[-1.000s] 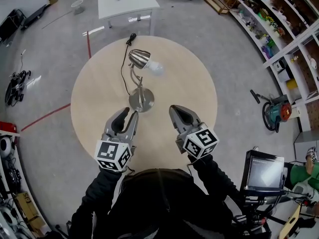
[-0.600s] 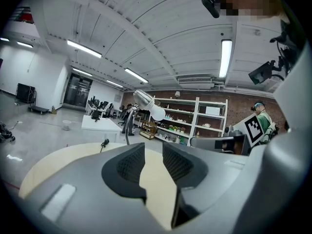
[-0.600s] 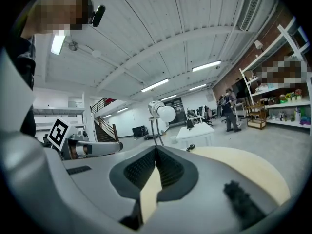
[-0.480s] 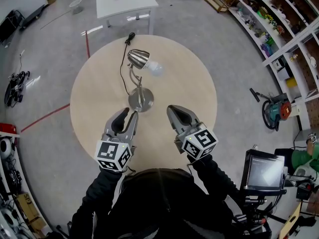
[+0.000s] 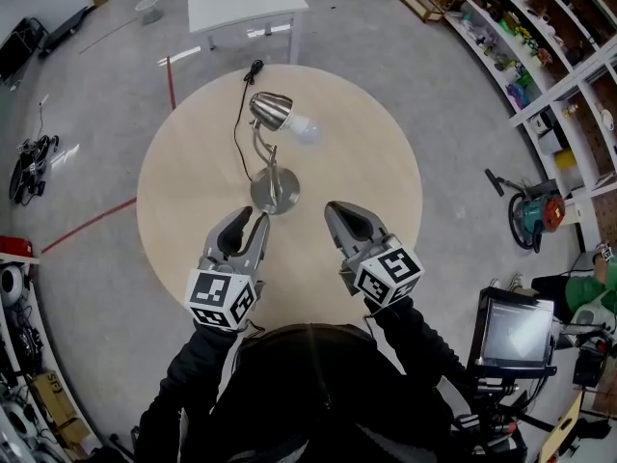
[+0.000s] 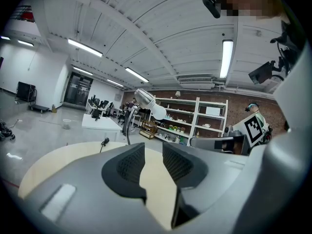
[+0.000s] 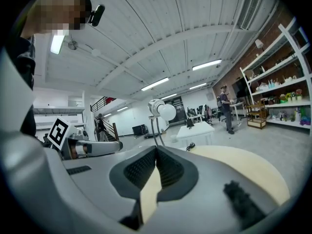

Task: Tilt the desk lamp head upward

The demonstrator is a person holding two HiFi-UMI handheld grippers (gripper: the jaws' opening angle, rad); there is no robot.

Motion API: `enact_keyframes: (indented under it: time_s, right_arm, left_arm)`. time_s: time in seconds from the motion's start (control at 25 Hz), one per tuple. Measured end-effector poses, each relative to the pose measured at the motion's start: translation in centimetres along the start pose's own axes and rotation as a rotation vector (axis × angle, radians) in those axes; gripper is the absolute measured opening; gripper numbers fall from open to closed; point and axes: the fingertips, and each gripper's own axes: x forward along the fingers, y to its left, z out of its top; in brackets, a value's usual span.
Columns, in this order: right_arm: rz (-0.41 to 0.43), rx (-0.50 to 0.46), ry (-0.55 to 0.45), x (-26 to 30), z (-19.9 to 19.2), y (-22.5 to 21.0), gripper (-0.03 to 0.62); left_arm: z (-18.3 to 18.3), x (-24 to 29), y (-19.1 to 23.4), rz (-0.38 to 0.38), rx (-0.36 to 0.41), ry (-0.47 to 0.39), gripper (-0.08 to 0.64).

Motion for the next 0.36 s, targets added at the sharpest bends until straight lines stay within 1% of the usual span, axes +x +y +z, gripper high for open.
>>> enact_keyframes:
  time_s: [0.2,0.36]
  right_arm:
    - [0.001,-0.007,0.002,0.2,0.11,0.02,0.006]
    - [0.026,-0.035,0.002,0.99,0.44,-0.26,0.006]
  left_arm:
    - [0.08,0.08,0.04,-0.004,0.003,-0.002,0.12]
    - [0.46,0.28,0.46,0.018,0.002,-0.023,0.12]
